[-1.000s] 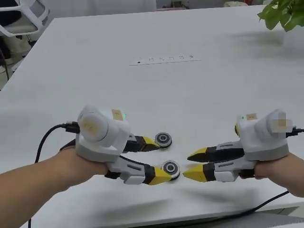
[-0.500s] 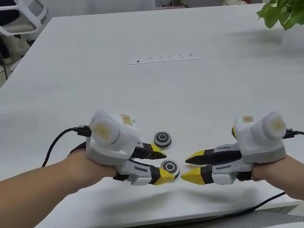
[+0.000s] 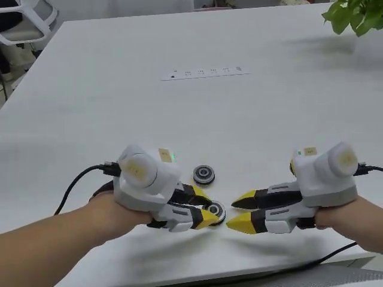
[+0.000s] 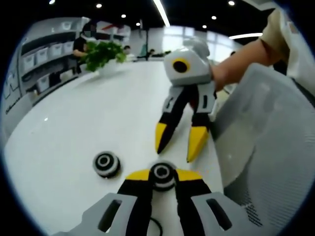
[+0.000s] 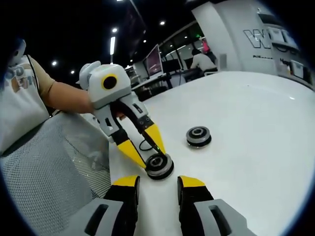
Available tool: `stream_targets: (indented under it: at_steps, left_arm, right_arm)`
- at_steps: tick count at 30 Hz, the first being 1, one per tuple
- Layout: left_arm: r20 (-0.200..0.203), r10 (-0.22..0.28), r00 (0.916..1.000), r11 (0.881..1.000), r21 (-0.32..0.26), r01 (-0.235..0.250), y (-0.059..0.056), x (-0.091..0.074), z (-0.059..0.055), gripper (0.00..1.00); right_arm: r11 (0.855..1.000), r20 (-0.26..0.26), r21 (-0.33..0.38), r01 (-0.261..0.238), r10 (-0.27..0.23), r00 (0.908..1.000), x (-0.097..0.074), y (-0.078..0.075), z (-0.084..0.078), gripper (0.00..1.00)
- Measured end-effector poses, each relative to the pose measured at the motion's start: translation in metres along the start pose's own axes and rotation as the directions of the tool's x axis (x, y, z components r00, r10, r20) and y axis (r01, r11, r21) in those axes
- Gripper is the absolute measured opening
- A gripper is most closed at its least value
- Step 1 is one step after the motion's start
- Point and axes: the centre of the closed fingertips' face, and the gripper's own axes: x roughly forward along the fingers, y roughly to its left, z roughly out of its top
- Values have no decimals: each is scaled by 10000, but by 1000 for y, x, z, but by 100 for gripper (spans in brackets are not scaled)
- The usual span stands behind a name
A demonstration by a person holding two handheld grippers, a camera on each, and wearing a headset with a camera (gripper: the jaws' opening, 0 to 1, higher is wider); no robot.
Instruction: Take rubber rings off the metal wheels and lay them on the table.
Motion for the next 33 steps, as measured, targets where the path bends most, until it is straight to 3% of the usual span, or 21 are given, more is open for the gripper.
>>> stream_targets:
  at_steps: [9, 19, 23, 28, 33]
  left_arm:
    - [152, 237, 9996, 9995, 184, -240, 0, -2, 2, 14]
    - [239, 463, 9986, 9989, 49, -464, 1, -3, 1, 14]
    - [249, 499, 9984, 9987, 23, -500, 1, -3, 1, 14]
    - [274, 537, 9982, 9986, -9, -537, 2, -2, 0, 14]
    - [278, 562, 9980, 9984, -10, -562, 3, -2, 0, 14]
  right_arm:
    - [10000, 57, -81, 1, -1, 10000, 6, 0, 1, 28]
    - [9965, -116, -828, 138, -148, 9998, 19, 1, 1, 28]
    - [9877, -285, -1545, 223, -271, 9992, 24, 2, 1, 27]
    - [9858, -225, -1645, 339, -381, 9990, 25, 1, 5, 27]
    - [9728, -337, -2260, 504, -595, 9977, 26, 0, 6, 26]
